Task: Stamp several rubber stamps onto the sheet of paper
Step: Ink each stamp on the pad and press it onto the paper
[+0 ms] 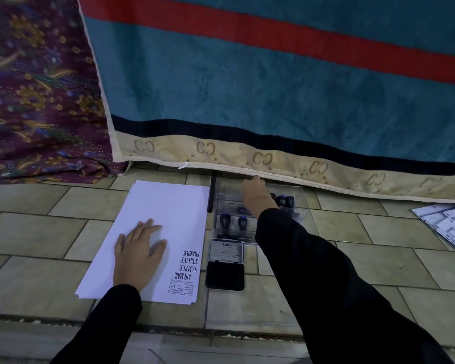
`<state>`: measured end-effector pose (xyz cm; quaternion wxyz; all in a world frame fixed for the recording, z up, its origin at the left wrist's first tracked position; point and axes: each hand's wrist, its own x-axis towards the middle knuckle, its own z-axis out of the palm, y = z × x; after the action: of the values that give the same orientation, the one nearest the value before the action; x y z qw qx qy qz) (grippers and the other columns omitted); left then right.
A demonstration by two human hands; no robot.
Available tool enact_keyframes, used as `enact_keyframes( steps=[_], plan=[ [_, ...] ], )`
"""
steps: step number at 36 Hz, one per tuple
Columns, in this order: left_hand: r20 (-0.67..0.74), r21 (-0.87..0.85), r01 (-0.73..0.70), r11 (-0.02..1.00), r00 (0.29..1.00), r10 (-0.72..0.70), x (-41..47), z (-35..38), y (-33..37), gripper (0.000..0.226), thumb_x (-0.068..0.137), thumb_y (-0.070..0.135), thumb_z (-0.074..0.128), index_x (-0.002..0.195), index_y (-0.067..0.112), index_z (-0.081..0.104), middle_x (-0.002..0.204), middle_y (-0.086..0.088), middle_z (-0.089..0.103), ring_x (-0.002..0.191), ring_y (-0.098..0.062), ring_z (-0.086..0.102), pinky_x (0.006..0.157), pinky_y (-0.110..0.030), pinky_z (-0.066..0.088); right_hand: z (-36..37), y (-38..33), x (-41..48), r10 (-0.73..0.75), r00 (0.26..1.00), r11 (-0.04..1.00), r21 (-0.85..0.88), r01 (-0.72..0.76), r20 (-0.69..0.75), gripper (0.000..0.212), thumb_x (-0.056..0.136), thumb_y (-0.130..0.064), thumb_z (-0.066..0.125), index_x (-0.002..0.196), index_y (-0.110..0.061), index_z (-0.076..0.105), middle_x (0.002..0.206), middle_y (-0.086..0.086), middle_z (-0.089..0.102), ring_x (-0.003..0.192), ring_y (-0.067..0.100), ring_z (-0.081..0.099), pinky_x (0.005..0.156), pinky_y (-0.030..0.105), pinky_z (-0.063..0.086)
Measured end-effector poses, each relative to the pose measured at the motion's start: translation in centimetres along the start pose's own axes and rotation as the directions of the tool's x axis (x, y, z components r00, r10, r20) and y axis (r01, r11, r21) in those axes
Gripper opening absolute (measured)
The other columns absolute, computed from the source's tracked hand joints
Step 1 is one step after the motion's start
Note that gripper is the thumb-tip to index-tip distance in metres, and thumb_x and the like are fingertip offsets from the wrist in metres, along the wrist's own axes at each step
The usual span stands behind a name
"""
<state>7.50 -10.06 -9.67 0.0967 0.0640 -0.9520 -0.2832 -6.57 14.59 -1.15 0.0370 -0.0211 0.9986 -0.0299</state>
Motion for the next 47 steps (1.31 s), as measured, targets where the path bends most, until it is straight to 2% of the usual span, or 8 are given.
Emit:
enact_keyframes(
  steps=[9,13,18,22,27,29,35,47],
  plan=[
    [0.091,-0.368,0.188,0.911,0.982,-0.166,1.1,-1.3,0.3,0.026,0.093,0.025,0.058,0.118,0.033,0.060,0.142,0.011,0.048,0.142,-0.009,0.026,0.118,-0.035,0.000,-0.8,0.8,-0.5,-0.058,0.993,0.988,0.133,0.072,-0.104,0.030,0.085,0.006,0.053,0.114,-0.002,0.050,0.112,0.021,0.059,0.102,0.035,0.057,0.080,0.039,0.050],
    [0.201,-0.524,0.308,0.794,0.951,-0.236,1.1,-2.2,-0.3,0.027,0.096,0.034,0.051,0.121,0.040,0.057,0.137,0.011,0.051,0.142,-0.021,0.026,0.119,-0.047,0.016,-1.2,1.4,-1.0,-0.050,0.972,0.929,0.347,0.130,-0.231,0.025,0.086,0.001,0.059,0.110,-0.003,0.054,0.116,0.018,0.055,0.097,0.029,0.057,0.081,0.036,0.050],
    [0.093,-0.279,0.149,0.949,0.987,-0.128,1.2,-2.5,0.3,0.031,0.096,0.025,0.053,0.126,0.025,0.059,0.139,0.003,0.055,0.128,-0.020,0.047,0.115,-0.042,0.024,-2.2,1.0,-3.9,0.058,0.921,0.755,0.620,0.212,-0.386,0.021,0.082,-0.007,0.068,0.102,-0.010,0.063,0.105,0.009,0.059,0.082,0.019,0.061,0.076,0.023,0.053],
    [0.022,0.007,-0.039,0.999,0.999,0.039,0.8,-2.2,1.3,0.034,0.097,0.031,0.048,0.130,0.024,0.055,0.146,0.004,0.045,0.141,-0.015,0.031,0.119,-0.044,0.011,-2.2,0.3,-8.2,0.022,0.914,0.683,0.674,0.282,-0.405,0.023,0.081,-0.011,0.070,0.104,-0.012,0.067,0.098,0.003,0.064,0.071,0.000,0.058,0.065,-0.007,0.040],
    [0.141,0.055,-0.353,0.934,0.929,0.342,-1.2,-1.3,3.5,0.063,0.086,0.073,0.029,0.135,0.037,0.043,0.149,0.019,0.035,0.142,0.002,0.016,0.120,-0.038,-0.002,-0.5,0.0,-13.9,-0.118,0.918,0.692,0.632,0.350,-0.380,0.025,0.083,-0.010,0.068,0.108,-0.011,0.068,0.103,0.006,0.069,0.085,0.012,0.068,0.082,0.017,0.054],
    [0.238,0.037,-0.408,0.912,0.890,0.389,-2.0,-0.4,4.3,0.079,0.077,0.085,0.027,0.140,0.039,0.035,0.152,0.023,0.026,0.142,0.007,0.008,0.121,-0.038,-0.002,0.3,0.1,-15.7,-0.166,0.916,0.703,0.608,0.369,-0.364,0.025,0.083,-0.010,0.068,0.108,-0.011,0.068,0.104,0.005,0.067,0.084,0.012,0.067,0.082,0.014,0.053],
    [0.314,-0.030,-0.410,0.912,0.862,0.398,-3.7,2.1,5.0,0.108,0.062,0.094,0.038,0.150,0.035,0.018,0.157,0.022,0.016,0.141,0.011,-0.003,0.121,-0.032,-0.003,2.1,0.1,-18.7,-0.248,0.901,0.732,0.540,0.416,-0.357,0.023,0.084,-0.010,0.067,0.106,-0.012,0.068,0.101,0.000,0.066,0.087,0.009,0.064,0.081,0.012,0.051],
    [0.288,-0.023,-0.403,0.915,0.874,0.392,-3.5,2.6,4.9,0.107,0.061,0.094,0.041,0.148,0.034,0.026,0.154,0.024,0.022,0.137,0.015,-0.006,0.118,-0.027,-0.006,2.7,-1.0,-19.6,-0.308,0.891,0.771,0.462,0.439,-0.333,0.022,0.085,-0.007,0.064,0.107,-0.008,0.066,0.103,0.005,0.065,0.094,0.015,0.063,0.086,0.021,0.049]
  ],
)
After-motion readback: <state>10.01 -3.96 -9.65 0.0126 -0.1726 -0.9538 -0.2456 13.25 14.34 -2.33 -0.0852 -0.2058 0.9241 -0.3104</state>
